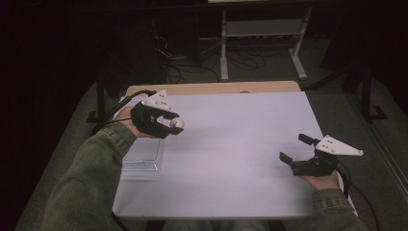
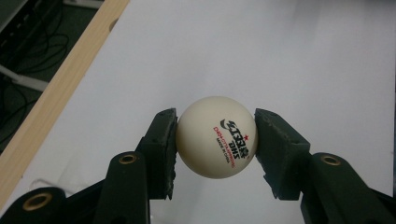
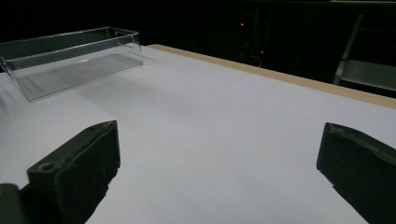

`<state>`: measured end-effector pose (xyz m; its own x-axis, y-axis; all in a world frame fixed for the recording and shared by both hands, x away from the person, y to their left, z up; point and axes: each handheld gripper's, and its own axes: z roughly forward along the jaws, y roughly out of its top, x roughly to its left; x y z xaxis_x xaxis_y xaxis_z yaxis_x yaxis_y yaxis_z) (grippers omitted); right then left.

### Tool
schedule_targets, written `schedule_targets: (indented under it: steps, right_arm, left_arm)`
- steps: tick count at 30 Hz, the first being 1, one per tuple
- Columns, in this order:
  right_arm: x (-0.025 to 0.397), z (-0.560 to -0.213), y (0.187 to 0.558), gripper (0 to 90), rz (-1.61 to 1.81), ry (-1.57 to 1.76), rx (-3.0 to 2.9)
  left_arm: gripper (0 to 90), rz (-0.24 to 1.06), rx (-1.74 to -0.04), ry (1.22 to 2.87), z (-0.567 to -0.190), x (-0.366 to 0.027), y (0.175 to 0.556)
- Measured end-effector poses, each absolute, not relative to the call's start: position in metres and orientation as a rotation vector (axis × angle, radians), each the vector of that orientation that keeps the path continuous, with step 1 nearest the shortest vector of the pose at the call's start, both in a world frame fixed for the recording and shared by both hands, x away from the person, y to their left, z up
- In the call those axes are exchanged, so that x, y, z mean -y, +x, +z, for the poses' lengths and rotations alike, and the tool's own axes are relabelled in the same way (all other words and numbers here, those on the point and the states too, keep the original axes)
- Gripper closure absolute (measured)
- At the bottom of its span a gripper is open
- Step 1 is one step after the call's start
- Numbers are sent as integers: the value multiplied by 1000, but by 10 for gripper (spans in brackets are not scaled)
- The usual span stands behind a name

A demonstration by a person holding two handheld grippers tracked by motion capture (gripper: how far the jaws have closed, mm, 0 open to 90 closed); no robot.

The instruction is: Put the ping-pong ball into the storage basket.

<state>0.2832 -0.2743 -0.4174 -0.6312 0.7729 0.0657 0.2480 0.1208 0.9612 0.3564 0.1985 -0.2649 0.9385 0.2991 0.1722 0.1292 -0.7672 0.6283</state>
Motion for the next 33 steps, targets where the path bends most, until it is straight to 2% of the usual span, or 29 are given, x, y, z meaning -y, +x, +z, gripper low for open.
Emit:
schedule_targets:
  steps: [14, 33]
  right_arm:
    - [272, -419, 283, 0, 1492, 982, -1973]
    - [271, -420, 283, 0, 1476, 982, -1984]
  left_arm:
    - [508, 361, -366, 2490, -269, -239, 351]
    - [508, 339, -411, 2564, -275, -261, 348]
